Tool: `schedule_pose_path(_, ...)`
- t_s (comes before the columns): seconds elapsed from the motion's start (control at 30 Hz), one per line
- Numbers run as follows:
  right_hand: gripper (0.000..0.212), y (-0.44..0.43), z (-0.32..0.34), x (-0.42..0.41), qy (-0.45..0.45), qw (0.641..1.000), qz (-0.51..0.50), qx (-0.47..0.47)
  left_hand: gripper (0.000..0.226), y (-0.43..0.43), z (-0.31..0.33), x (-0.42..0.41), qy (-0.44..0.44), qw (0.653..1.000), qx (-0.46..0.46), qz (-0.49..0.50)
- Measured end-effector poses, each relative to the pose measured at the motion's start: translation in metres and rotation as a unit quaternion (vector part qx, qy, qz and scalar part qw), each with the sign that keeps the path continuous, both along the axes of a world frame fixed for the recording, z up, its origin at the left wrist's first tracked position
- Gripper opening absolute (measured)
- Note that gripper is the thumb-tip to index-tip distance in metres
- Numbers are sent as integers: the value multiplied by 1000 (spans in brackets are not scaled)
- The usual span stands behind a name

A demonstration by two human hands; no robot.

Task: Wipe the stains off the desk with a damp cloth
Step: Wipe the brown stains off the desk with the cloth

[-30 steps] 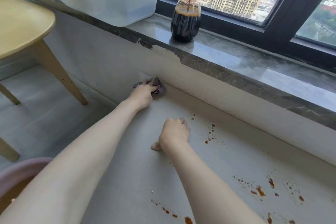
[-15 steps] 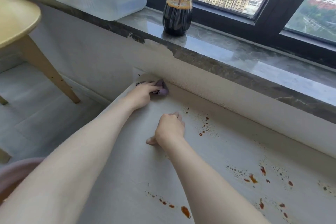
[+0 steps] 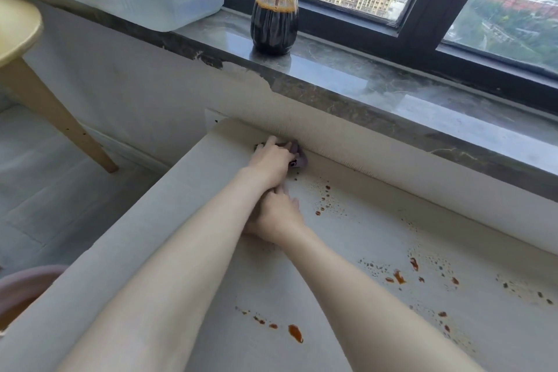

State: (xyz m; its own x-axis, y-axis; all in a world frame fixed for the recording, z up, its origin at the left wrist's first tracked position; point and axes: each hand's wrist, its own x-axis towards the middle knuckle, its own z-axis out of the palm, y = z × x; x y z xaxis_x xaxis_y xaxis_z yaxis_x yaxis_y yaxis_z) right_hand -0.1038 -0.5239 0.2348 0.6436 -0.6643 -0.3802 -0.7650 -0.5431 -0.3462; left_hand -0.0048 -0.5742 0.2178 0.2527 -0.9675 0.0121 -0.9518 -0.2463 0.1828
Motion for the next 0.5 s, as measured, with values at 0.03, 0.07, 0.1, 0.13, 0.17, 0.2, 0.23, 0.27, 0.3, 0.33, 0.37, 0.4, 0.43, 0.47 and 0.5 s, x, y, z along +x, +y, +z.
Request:
schedule_pose_path(0.03,53,-3,4,-9,-23,1000,1,6,51,2,-3,1,22,1000,6,-19)
schedule_pose_path(0.07,25,-8,6,-19,-56,998,-2,1,55,6,-5,4,43,998,21,-29)
schedule_pose_path(0.1,16,-13,11,-31,-87,996,-18,-19,57,7,-5,8,60,997,36,-22)
schedule_pose_path(0.13,23,-20,14,-44,-113,992,-40,-49,54,5,-2,9,71,997,38,7)
schedule_pose_path(0.17,26,-27,19,-57,-111,988,-72,-73,49,-1,2,6,68,996,34,48)
schedule_pose_path(0.2,32,-36,21,-69,-106,984,-95,-103,44,-5,7,-1,52,995,29,83)
schedule_pose_path(0.23,40,-43,24,-81,-79,983,-112,-125,40,-8,11,-9,45,994,27,94)
schedule_pose_path(0.27,52,-51,24,-91,-46,982,-121,-138,39,-10,12,-14,45,995,26,81)
schedule_pose_path(0.3,72,-56,25,-99,-4,982,-134,-133,38,-10,8,-15,54,997,23,56)
schedule_pose_path(0.33,94,-61,26,-104,37,982,-143,-119,39,-9,0,-12,66,997,20,19)
schedule_pose_path(0.37,114,-64,26,-107,70,982,-147,-100,39,-6,-9,-7,77,997,12,-21)
schedule_pose_path(0.4,126,-66,25,-108,93,981,-146,-83,41,-2,-14,-3,84,995,8,-50)
schedule_pose_path(0.43,133,-67,23,-107,111,981,-143,-71,44,-1,-17,2,89,994,4,-66)
schedule_pose_path(0.47,136,-65,21,-107,126,980,-136,-70,48,-4,-17,4,94,993,0,-66)
schedule_pose_path(0.5,138,-63,18,-105,138,979,-127,-75,53,-8,-17,4,95,994,-4,-50)
